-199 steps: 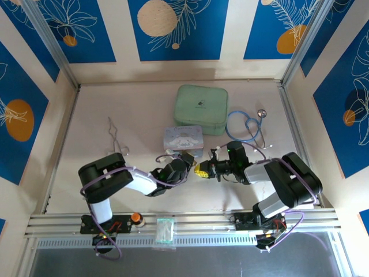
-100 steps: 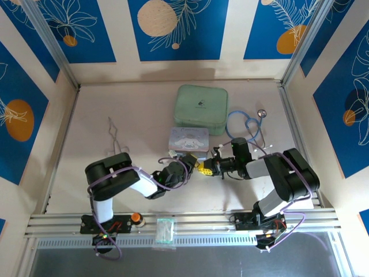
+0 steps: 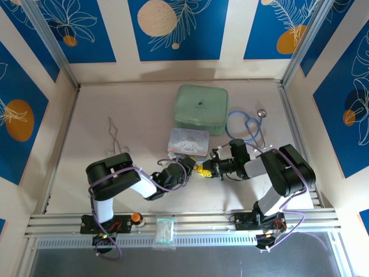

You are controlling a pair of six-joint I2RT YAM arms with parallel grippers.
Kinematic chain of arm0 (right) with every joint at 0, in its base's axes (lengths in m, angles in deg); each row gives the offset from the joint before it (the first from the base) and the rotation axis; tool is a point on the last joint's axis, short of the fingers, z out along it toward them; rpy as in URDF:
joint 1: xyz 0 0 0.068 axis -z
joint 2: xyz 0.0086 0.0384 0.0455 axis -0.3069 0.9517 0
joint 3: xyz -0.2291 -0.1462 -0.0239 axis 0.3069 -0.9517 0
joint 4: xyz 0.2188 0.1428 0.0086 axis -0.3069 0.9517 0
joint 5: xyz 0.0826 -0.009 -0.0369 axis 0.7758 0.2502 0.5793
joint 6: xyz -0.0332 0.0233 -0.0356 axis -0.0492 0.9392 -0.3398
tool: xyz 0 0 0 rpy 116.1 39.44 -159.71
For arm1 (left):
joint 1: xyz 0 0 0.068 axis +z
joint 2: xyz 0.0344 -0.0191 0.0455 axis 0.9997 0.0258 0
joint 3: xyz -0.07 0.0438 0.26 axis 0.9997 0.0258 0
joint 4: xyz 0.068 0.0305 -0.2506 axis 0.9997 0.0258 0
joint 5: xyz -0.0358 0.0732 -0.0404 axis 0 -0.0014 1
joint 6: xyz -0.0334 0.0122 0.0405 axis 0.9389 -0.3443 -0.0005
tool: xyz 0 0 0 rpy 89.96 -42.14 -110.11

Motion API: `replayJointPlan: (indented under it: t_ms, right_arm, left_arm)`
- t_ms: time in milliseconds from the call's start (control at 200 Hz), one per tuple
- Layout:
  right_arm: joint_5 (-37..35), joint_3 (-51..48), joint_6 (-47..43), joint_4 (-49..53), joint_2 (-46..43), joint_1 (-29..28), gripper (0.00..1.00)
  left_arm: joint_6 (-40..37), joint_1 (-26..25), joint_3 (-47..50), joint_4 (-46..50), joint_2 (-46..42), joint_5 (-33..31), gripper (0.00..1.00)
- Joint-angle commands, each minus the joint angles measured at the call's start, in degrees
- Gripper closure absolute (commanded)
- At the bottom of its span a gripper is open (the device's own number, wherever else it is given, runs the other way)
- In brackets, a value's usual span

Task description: Unlock the padlock with the key

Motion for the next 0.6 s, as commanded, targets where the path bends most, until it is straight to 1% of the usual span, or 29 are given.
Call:
replayJointPlan:
  t_ms: [0,60,140,250,345,415,485,595]
  right_arm:
    - [-12.7,1.2,-1.3,0.8,-2.9,1.1,0.82]
    - [-13.4,0.7,-1.9,2.7,-4.7,1.1,0.75]
    - [-14.2,0.0,-2.7,4.7,-6.6,1.0,0.70]
    - [-14.3,-1.0,-2.7,5.1,-7.7,0.6,0.70]
    - [-15.0,-2.0,-3.1,5.7,-8.8,-0.1,0.78]
    - [-15.9,-2.8,-4.1,7.4,-10.2,-0.8,0.79]
    - [-18.0,-2.9,-6.3,11.7,-12.4,-1.7,0.77]
    - [-22.6,-2.4,-9.9,19.8,-16.1,-2.6,0.67]
  left_arm:
    - [0.1,-4.1,1.1,-6.4,-2.5,6.4,1.00]
    - [0.3,-4.1,1.3,-4.9,-2.8,5.9,1.00]
    - [0.3,-3.9,1.3,-4.2,-2.8,5.2,1.00]
    - [0.7,-3.5,1.1,-4.4,-1.8,5.0,1.00]
    - [1.0,-3.4,1.0,-3.9,-1.4,4.6,1.00]
    - [0.8,-3.3,0.9,-3.4,-1.4,4.4,1.00]
    - [0.5,-3.2,0.9,-3.0,-1.4,4.2,1.00]
    - [0.0,-3.1,1.1,-0.8,-2.3,3.9,1.00]
